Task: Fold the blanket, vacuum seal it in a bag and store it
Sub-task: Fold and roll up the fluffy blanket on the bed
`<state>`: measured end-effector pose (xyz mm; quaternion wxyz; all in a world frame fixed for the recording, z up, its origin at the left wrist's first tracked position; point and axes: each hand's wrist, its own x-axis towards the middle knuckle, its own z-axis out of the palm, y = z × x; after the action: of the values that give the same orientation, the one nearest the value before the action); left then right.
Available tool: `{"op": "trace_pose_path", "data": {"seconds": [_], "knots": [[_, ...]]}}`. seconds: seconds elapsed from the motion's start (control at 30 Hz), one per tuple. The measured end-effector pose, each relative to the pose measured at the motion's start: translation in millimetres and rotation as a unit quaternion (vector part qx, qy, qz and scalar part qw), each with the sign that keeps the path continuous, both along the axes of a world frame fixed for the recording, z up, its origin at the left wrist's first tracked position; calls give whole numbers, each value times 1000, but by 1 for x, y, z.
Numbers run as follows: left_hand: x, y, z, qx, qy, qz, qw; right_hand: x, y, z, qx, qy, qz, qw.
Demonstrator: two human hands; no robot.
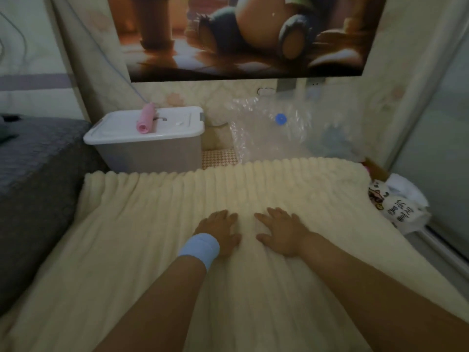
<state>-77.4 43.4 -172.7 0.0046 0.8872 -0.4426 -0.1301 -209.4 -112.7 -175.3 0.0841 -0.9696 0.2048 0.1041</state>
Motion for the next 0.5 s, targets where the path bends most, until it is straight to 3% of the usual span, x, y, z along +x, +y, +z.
{"op": "trace_pose_path", "data": {"seconds": [0.17, 0.3, 0.5], "knots": [[-65, 46, 27, -23, -42, -42, 998, -66, 42, 21, -24, -20, 16, 999], [-118, 72, 36, -13, 14, -29, 999, -118, 71, 26, -2, -37, 27, 999], [-161, 82, 19, 121, 24, -65, 990, -163, 86, 18, 18, 43, 60, 997]]}}
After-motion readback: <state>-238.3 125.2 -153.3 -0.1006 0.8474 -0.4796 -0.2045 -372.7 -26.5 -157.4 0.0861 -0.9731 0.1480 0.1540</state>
